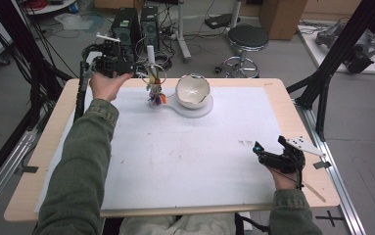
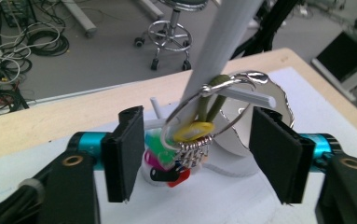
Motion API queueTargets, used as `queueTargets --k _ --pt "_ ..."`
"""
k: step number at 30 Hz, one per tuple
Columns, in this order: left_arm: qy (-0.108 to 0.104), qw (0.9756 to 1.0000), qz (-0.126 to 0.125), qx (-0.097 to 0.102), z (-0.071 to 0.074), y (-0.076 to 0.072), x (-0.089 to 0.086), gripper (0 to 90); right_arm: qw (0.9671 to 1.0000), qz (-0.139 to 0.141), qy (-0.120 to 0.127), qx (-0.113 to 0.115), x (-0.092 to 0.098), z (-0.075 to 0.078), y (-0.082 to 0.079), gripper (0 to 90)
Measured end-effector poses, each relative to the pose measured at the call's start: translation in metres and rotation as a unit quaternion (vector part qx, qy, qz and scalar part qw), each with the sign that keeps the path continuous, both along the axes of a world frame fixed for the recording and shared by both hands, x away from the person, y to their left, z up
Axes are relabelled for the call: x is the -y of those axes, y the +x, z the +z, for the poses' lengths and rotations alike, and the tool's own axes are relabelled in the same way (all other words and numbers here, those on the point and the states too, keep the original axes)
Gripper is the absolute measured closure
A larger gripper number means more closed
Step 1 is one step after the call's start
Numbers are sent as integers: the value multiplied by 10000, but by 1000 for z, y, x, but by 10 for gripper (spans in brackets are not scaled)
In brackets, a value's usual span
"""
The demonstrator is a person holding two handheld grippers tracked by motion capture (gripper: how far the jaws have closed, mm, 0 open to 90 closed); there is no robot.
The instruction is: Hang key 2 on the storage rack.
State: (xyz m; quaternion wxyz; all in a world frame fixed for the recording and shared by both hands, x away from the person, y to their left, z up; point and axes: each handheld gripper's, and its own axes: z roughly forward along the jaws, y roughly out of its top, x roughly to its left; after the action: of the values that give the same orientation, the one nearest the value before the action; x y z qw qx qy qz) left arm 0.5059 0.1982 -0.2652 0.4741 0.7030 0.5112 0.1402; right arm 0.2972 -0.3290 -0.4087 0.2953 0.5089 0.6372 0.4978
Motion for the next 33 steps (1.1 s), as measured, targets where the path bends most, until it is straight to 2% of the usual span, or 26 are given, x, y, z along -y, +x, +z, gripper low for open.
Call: queueTargets --k 1,3,5,6,7,8,11,14,17,19,21,27,33 --pt "-147 9998 100 -7 -1 -1 -2 296 10000 5 -3 2 0 0 0 14" --pt "-258 9995 155 3 -2 -5 -6 225 10000 6 11 2 0 0 0 14" --pt "-129 9994 329 16 -2 -8 -8 122 10000 -10 6 -9 0 0 0 14" --pt "61 9986 525 -8 -3 -10 -8 47 10000 -15 1 -6 0 0 0 14" --pt "176 9978 633 12 -3 -13 -9 16 10000 -12 -7 8 0 0 0 14" --pt "181 9973 703 53 -4 -15 -10 16 10000 -15 22 -26 -1 0 0 14" --pt "99 9973 702 172 -7 -20 -15 16 10000 -8 3 -5 -1 0 0 14" --pt "183 9975 657 167 -12 -24 -17 16 10000 -4 1 -7 -1 0 0 14" --pt "371 9974 574 225 -16 -29 -18 16 10000 -20 8 -21 -1 0 0 14" --pt "437 9981 358 248 -20 -33 -19 16 10000 -11 -3 -16 -1 0 0 14" --pt "481 9982 274 236 -22 -38 -22 16 10000 -7 -22 3 -2 0 0 14" --pt "511 9977 364 250 -28 -51 -28 16 10000 37 -46 7 -3 0 2 14" --pt "678 9969 280 289 -32 -63 -28 16 10000 27 -37 2 -4 0 2 14"
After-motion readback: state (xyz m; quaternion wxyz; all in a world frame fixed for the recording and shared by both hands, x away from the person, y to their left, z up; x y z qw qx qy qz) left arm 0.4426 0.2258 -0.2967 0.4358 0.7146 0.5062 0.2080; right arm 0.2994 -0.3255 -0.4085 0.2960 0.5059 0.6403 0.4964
